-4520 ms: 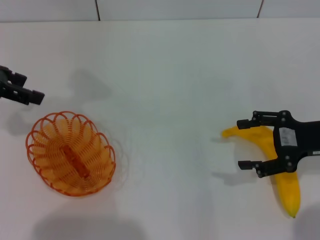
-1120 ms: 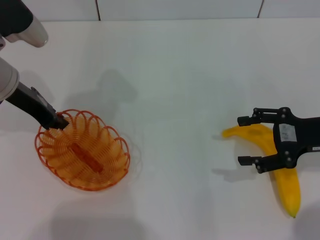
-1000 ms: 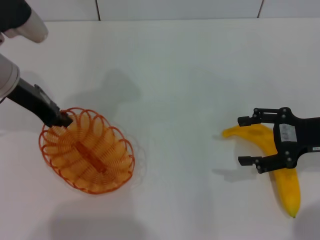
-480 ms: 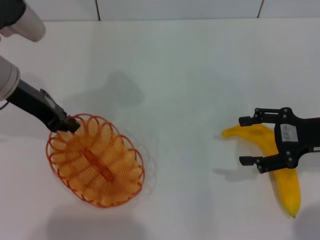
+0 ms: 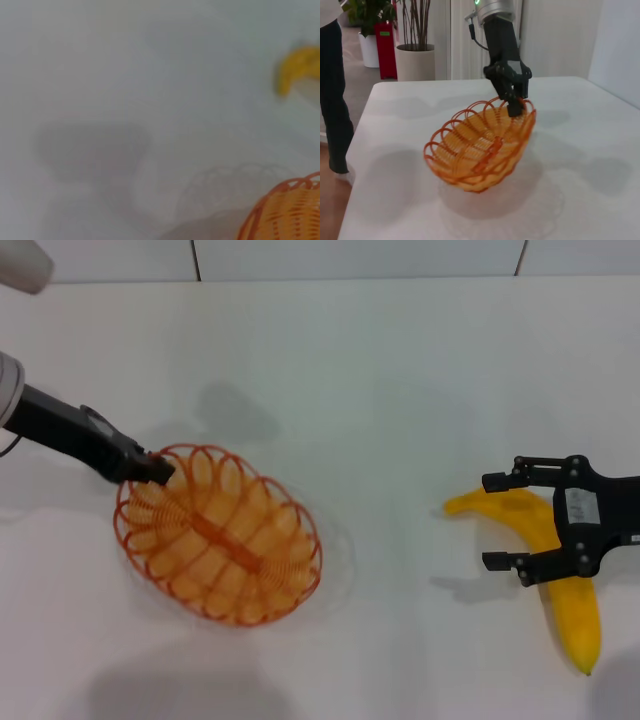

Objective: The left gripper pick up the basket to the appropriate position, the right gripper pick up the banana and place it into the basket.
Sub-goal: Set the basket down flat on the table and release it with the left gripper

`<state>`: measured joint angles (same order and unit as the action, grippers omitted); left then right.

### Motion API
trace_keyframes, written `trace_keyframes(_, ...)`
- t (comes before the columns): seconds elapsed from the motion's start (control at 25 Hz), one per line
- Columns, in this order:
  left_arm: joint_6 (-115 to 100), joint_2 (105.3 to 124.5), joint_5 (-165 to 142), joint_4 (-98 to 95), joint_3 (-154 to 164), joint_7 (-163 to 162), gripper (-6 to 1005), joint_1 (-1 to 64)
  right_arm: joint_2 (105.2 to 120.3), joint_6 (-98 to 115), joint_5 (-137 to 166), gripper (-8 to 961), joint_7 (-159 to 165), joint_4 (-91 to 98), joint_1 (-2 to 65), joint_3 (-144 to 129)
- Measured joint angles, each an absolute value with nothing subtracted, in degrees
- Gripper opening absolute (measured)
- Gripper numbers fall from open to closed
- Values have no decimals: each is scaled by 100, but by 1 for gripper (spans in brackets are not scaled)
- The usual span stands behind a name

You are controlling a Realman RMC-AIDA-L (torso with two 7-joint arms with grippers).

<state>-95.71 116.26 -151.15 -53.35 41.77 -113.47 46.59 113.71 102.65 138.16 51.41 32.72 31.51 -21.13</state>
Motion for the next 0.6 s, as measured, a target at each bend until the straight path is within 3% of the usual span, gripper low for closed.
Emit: trace_keyframes(0.6, -9058, 11688, -14276, -4536, 4010, -12364, 88, 4701, 11373, 10265, 13763, 888, 5141, 3269, 3208, -2100)
